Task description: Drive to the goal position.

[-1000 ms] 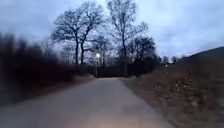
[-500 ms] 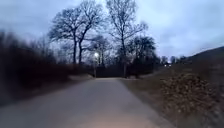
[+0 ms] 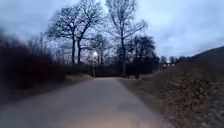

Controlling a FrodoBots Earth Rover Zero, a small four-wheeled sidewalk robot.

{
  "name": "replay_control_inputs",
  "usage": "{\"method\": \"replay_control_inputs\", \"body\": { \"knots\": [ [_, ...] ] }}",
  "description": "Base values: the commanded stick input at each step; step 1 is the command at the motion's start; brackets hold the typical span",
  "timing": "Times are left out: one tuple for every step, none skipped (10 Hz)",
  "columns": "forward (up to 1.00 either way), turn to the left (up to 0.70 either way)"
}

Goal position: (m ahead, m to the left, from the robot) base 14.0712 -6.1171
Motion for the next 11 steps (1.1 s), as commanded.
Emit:
{"method": "replay_control_inputs", "body": {
  "knots": [
    [1.00,0.00],
    [1.00,0.00],
    [1.00,0.00],
    [1.00,0.00],
    [1.00,0.00],
    [1.00,0.00],
    [1.00,0.00],
    [1.00,0.00],
    [1.00,0.00],
    [1.00,0.00],
    [1.00,0.00]
  ]
}}
